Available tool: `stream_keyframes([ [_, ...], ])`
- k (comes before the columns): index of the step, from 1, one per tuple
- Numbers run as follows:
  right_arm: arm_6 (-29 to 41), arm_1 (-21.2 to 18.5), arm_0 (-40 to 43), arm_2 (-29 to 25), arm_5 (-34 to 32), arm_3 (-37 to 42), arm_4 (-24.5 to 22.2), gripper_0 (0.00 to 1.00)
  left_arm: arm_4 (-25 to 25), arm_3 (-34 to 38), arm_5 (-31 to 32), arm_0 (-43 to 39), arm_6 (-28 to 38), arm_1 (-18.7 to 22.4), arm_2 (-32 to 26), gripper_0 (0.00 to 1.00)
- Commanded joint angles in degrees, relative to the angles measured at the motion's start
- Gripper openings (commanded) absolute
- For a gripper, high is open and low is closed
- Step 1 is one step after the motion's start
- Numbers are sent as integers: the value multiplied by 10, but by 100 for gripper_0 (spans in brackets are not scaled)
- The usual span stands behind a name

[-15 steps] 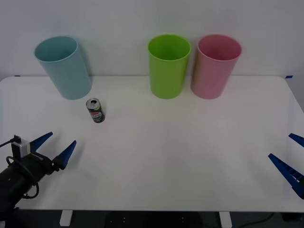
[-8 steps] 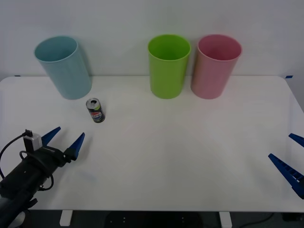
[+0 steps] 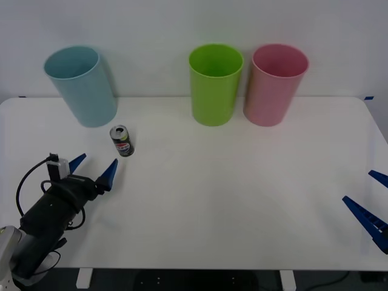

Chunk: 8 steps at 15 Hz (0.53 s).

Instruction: Grasp the object on the table and drop it into the matching bin: aluminum can to the light blue bin, PET bottle to the pink bin.

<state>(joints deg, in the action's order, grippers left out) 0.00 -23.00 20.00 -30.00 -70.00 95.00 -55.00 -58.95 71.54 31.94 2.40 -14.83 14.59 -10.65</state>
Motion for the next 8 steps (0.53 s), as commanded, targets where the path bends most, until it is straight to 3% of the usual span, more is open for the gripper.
stream_keyframes([
  [1, 0, 0, 0, 0, 0, 0, 0, 100, 0, -1, -37, 16, 2, 0, 19, 100],
  [8, 0, 0, 0, 0, 0, 0, 0, 100, 0, -28, -104, 59, 3, -12, 56, 100],
])
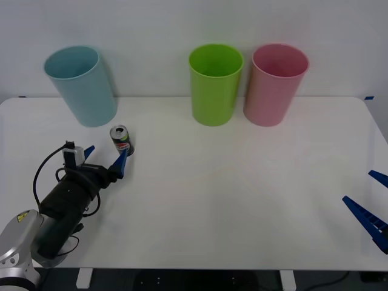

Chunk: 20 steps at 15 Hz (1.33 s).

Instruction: Grasp the object on the table and drop it into the matching bin: aluminum can to the light blue bin, PET bottle to the pink bin.

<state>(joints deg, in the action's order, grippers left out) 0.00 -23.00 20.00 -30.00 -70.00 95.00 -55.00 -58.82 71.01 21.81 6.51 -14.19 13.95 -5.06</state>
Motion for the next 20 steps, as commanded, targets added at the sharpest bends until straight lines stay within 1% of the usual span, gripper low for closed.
stream_keyframes([
  [1, 0, 0, 0, 0, 0, 0, 0, 100, -3, -41, -3, 30, -6, -9, 1, 100],
  [3, 0, 0, 0, 0, 0, 0, 0, 100, -5, -65, -4, 52, -7, -9, -1, 100],
  [8, 0, 0, 0, 0, 0, 0, 0, 100, -15, -90, -24, 83, -6, -9, -3, 100],
  [14, 0, 0, 0, 0, 0, 0, 0, 100, -21, -155, -28, 135, -7, -16, -4, 100],
  [20, 0, 0, 0, 0, 0, 0, 0, 100, -34, -156, -40, 142, -7, -27, -7, 100],
])
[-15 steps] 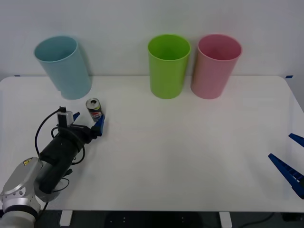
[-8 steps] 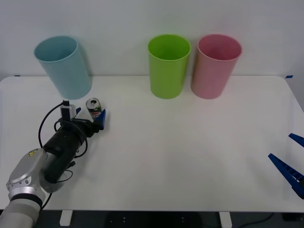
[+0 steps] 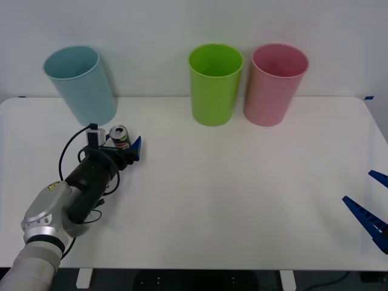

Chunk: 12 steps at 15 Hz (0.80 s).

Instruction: Grasp the object on the table and drop it into the matching bin: aluminum can to the light blue bin, PET bottle to the pink bin.

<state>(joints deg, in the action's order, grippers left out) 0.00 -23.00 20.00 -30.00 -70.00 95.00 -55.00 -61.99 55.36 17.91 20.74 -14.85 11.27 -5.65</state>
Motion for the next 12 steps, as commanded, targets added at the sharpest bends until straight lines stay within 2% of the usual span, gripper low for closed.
stream_keyframes([
  [1, 0, 0, 0, 0, 0, 0, 0, 100, -3, 0, -1, 0, 0, 0, -1, 100],
  [2, 0, 0, 0, 0, 0, 0, 0, 100, -3, 0, -1, 0, 0, -1, -1, 100],
  [3, 0, 0, 0, 0, 0, 0, 0, 100, -2, 0, -2, 0, 0, -1, -1, 70],
  [4, 0, 0, 0, 0, 0, 0, 0, 100, -5, 0, -4, 2, -3, 0, -1, 3],
  [5, 0, 0, 0, 0, 0, 0, 0, 100, -6, 0, -4, 2, -4, -1, -1, 0],
  [12, 0, 0, 0, 0, 0, 0, 0, 100, -12, 0, -14, 11, -2, -6, 6, 0],
])
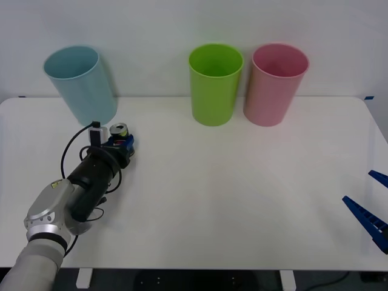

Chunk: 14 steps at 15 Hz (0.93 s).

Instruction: Grasp the object on the table and drop it into the matching bin: aluminum can to the light blue bin, PET bottle to the pink bin.

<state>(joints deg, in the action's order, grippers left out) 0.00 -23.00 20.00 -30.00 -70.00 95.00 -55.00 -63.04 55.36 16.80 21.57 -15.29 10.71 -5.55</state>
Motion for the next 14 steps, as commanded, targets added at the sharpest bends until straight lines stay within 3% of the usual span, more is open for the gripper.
stream_keyframes([
  [1, 0, 0, 0, 0, 0, 0, 0, 100, -1, 0, -4, 4, 3, -1, 10, 0],
  [7, 0, 0, 0, 0, 0, 0, 0, 100, 25, 12, 6, -6, 3, 3, 22, 0],
  [14, 0, 0, 0, 0, 0, 0, 0, 100, 51, 186, 7, -120, 4, 12, 18, 0],
])
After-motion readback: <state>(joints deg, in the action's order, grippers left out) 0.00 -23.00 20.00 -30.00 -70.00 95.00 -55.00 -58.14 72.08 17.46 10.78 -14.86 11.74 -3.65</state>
